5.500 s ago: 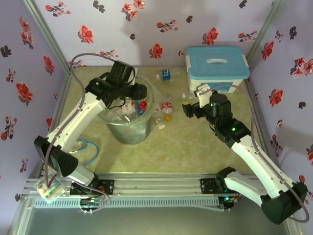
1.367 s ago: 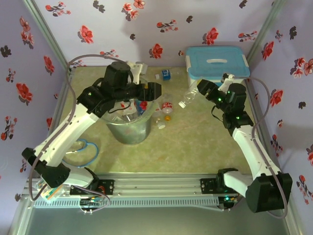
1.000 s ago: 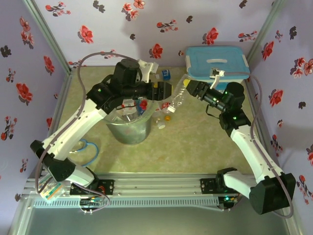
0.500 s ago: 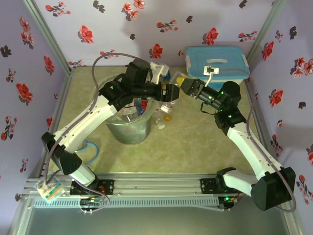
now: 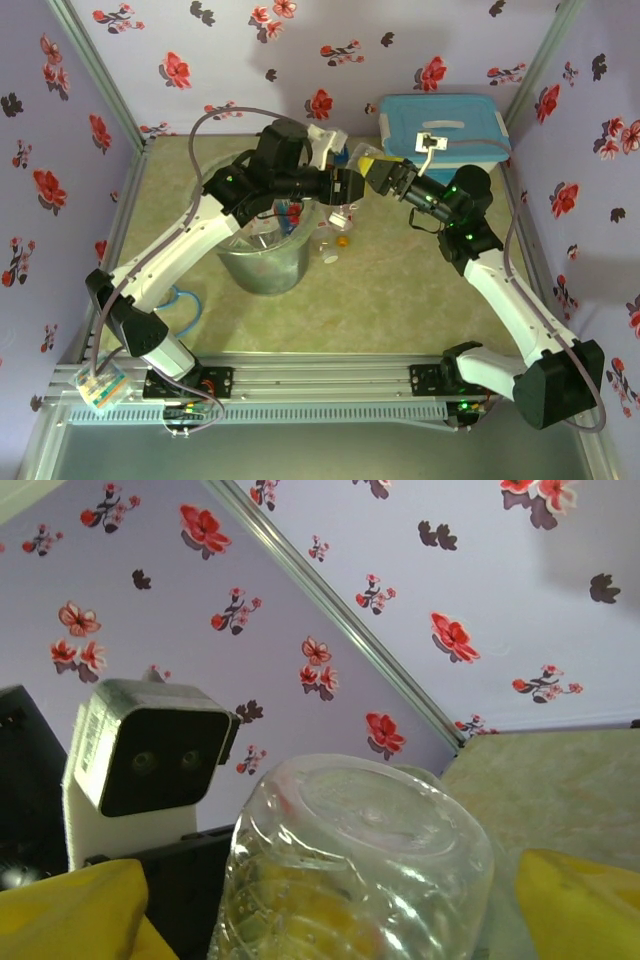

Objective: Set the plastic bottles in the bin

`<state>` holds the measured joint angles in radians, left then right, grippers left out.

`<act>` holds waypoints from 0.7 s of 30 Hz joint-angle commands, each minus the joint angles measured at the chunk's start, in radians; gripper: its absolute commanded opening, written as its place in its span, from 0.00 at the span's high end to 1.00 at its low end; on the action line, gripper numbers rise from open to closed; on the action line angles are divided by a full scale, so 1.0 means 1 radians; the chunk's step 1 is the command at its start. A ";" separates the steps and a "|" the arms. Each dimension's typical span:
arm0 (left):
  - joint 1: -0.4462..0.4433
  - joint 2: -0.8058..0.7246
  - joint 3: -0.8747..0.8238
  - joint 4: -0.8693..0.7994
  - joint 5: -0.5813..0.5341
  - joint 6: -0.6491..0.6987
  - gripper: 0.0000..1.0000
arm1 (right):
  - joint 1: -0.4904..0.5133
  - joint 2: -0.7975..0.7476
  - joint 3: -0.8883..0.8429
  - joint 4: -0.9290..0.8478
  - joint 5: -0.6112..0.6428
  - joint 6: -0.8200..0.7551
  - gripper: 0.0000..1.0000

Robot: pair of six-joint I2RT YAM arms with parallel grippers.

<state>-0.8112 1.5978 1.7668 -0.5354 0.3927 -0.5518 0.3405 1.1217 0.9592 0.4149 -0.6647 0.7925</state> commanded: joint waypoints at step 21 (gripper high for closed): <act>0.183 -0.281 -0.204 -0.230 -0.384 -0.045 0.48 | -0.045 -0.086 0.052 -0.430 0.388 -0.339 0.01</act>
<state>-0.6308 1.3128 1.5810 -0.6998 0.0944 -0.5938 0.3069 1.0607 1.0290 0.0193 -0.3241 0.4976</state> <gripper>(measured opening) 0.523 0.988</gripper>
